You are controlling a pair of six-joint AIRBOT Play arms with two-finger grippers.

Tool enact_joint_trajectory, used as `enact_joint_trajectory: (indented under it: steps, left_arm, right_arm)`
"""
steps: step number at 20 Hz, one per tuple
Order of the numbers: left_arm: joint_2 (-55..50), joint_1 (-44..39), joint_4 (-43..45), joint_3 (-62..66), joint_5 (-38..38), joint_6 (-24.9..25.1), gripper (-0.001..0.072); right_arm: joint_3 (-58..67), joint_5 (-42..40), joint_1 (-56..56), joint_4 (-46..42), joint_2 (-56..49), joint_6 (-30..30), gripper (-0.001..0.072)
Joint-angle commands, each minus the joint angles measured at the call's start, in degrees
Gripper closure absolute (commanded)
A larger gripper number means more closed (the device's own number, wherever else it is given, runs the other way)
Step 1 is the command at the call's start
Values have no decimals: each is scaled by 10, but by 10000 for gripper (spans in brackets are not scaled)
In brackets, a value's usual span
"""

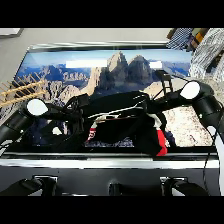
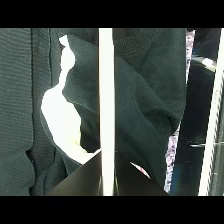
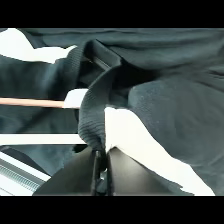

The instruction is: Fold the clothes and pants, and hang the long-sleeved shirts on hangers.

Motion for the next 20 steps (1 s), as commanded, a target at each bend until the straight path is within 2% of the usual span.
enact_joint_trajectory:
  steps: [1, 8, 14, 15, 17, 19, 20]
  left_arm:
    - [0, 0, 0, 0, 0, 1, 677]
    - [0, 0, -3, 0, 0, 1, 677]
    - [0, 0, -40, 0, 26, 2, 677]
    - [0, 0, -42, 0, 29, 2, 677]
    - [0, 0, -43, 0, 31, 2, 677]
    - [0, 0, -43, 0, 30, 2, 677]
    - [0, 0, -43, 0, 31, 2, 677]
  right_arm:
    - [0, -2, 0, 36, 10, -3, 672]
    - [0, 11, 9, 99, 60, -3, 672]
    - [0, 10, 76, 48, 60, 6, 662]
    - [0, 11, 75, 45, 60, 6, 556]
    - [1, 23, 75, 35, 61, 6, 215]
    - [21, 47, 75, 4, 70, 6, 164]
    - [35, 48, 75, -24, 80, 9, 80]
